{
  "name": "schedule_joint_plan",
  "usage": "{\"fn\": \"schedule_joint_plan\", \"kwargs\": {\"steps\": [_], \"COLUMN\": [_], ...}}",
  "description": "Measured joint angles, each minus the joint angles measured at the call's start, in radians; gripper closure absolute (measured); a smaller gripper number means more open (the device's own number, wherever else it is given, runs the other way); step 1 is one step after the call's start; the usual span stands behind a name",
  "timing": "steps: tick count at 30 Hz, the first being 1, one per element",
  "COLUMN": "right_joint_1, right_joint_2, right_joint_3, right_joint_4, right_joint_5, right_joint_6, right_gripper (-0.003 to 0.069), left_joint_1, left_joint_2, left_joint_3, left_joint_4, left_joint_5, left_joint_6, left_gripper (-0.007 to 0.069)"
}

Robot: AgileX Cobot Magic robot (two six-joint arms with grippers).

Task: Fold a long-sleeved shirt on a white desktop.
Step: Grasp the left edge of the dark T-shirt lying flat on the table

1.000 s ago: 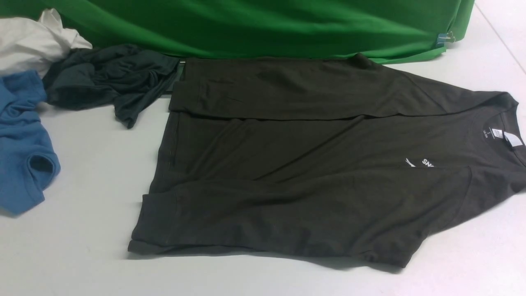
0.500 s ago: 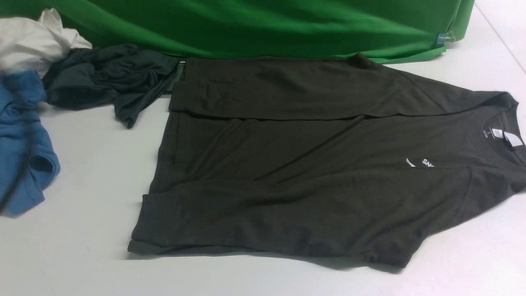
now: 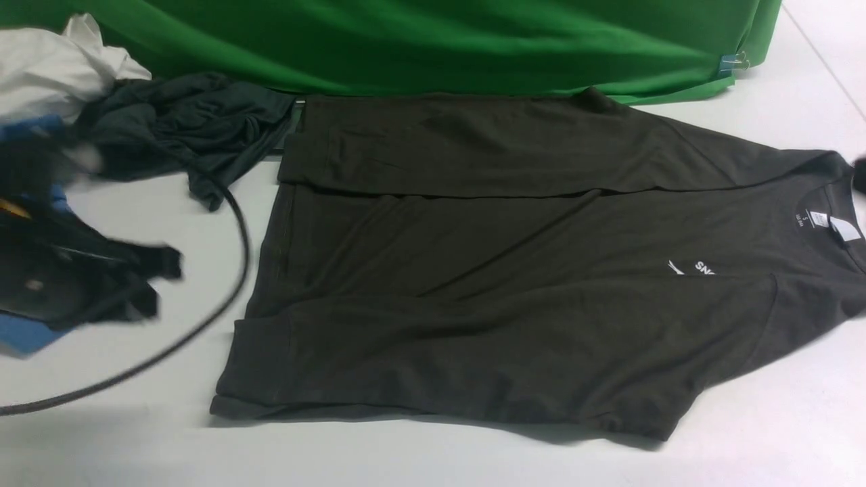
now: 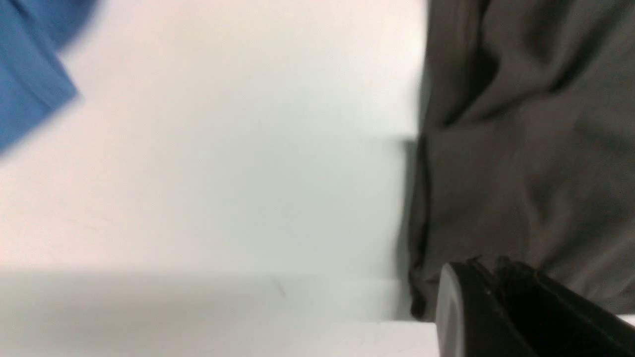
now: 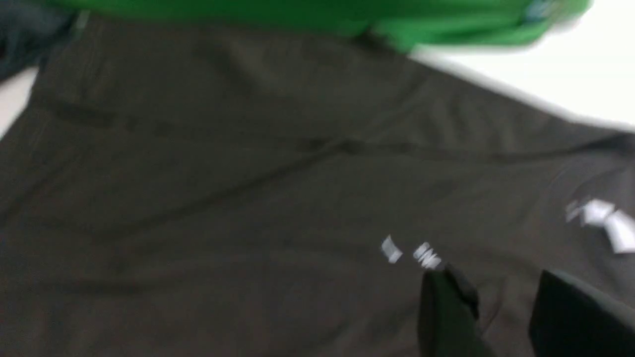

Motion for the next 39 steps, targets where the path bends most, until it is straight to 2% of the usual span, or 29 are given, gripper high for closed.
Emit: {"fn": "schedule_joint_plan", "kwargs": {"steps": [5,6,10,11,13,16,19,22,25,30,34,39], "right_joint_1": [0.066,0.079,0.084,0.084,0.084,0.084,0.084,0.084,0.084,0.084,0.084,0.084], "right_joint_2": [0.036,0.046,0.061,0.061,0.063,0.063,0.063,0.063,0.063,0.063,0.063,0.063], "right_joint_3": [0.0,0.0,0.0,0.0,0.0,0.0,0.0,0.0,0.0,0.0,0.0,0.0], "right_joint_4": [0.0,0.0,0.0,0.0,0.0,0.0,0.0,0.0,0.0,0.0,0.0,0.0], "right_joint_5": [0.026,0.026,0.027,0.027,0.027,0.027,0.027,0.028,0.028,0.029,0.028,0.028], "right_joint_6": [0.0,0.0,-0.001,-0.001,-0.007,-0.019,-0.023,-0.023,-0.023,-0.024,-0.024,-0.024], "right_gripper": [0.0419,0.0419,0.0419,0.0419,0.0419,0.0419,0.0419,0.0419,0.0419,0.0419,0.0419,0.0419], "left_joint_1": [-0.015,-0.029,-0.063,-0.063,-0.063,-0.063,-0.063,-0.063,-0.063,-0.063,-0.063,-0.063], "left_joint_2": [0.116,0.147,0.239,0.244,0.311,0.375,0.424,0.44,0.441,0.441,0.441,0.441], "left_joint_3": [-0.007,-0.02,-0.083,-0.086,-0.123,-0.144,-0.147,-0.147,-0.152,-0.152,-0.152,-0.211], "left_joint_4": [-0.053,-0.06,-0.077,-0.077,-0.078,-0.083,-0.133,-0.19,-0.23,-0.234,-0.238,-0.239], "left_joint_5": [-0.034,-0.045,-0.091,-0.093,-0.114,-0.112,-0.1,-0.097,-0.103,-0.107,-0.101,-0.009], "left_joint_6": [0.102,0.132,0.198,0.201,0.228,0.271,0.361,0.425,0.47,0.476,0.479,0.479], "left_gripper": [0.0377,0.0317,0.0158,0.0158,0.0107,0.0099,0.0126,0.0188,0.0301,0.056,0.0583,0.0583]}}
